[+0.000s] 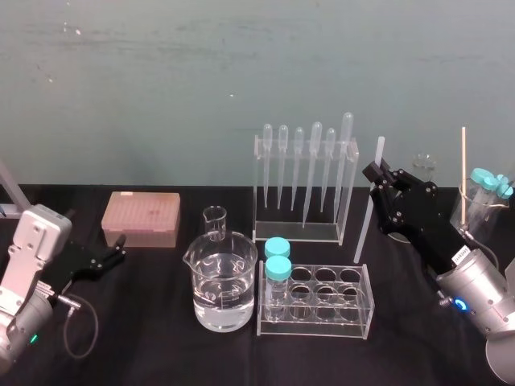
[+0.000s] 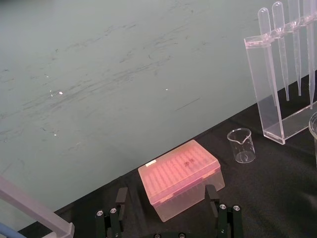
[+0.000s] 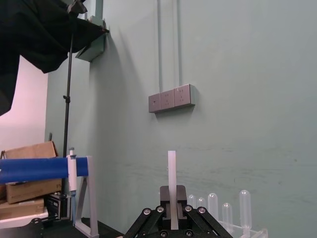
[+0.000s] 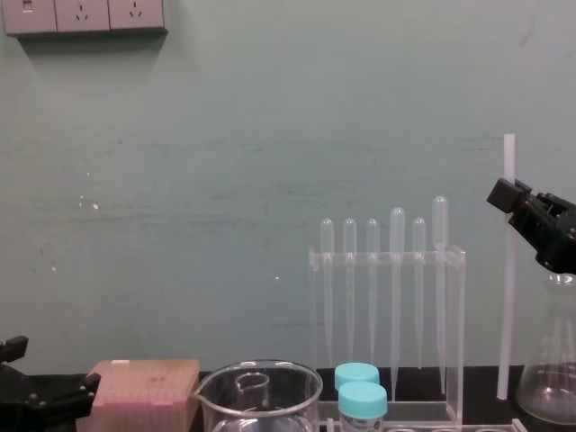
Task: Pick up the stirring rod with one hand, then place it down.
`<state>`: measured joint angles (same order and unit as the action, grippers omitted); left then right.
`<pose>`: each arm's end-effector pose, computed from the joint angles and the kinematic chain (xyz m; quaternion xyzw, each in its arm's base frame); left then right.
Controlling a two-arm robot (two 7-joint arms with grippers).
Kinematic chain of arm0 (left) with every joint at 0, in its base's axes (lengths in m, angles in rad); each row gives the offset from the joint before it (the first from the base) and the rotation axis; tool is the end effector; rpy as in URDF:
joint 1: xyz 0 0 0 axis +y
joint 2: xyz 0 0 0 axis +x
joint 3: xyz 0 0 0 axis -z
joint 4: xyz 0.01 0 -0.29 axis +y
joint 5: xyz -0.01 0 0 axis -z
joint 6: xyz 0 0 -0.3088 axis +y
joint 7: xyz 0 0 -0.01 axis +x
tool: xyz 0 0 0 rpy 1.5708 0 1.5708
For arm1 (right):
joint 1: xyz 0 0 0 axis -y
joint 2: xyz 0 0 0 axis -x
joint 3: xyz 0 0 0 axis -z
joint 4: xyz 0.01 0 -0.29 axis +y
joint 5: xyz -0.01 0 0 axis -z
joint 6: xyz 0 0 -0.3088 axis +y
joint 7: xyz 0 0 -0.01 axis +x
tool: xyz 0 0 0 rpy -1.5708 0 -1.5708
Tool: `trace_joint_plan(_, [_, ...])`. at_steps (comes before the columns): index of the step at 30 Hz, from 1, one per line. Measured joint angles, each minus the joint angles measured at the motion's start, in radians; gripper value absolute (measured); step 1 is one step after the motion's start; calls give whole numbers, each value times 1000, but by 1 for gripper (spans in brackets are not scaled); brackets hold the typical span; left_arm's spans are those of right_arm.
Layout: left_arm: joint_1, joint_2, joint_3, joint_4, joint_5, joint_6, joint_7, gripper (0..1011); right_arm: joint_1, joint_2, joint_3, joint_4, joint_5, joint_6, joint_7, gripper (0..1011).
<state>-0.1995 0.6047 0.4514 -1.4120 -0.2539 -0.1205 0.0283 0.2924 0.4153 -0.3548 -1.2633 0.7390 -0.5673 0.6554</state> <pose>0.3581 0.0827 -0.3023 0.1415 -0.1325 0.5799 0.7913 0.3955 -0.0625 -0.2993 0.2121 -0.1191 -0.3874 0.8893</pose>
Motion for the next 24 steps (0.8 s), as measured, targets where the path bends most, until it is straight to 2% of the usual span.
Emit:
trace_joint_plan(19, [0,0,0,0,0,0,0,1000,0,0,0,0,0,0,1,68])
trace_joint_plan(24, [0,0,0,0,0,0,0,1000,-2,0,5,-4,5,12,24,68])
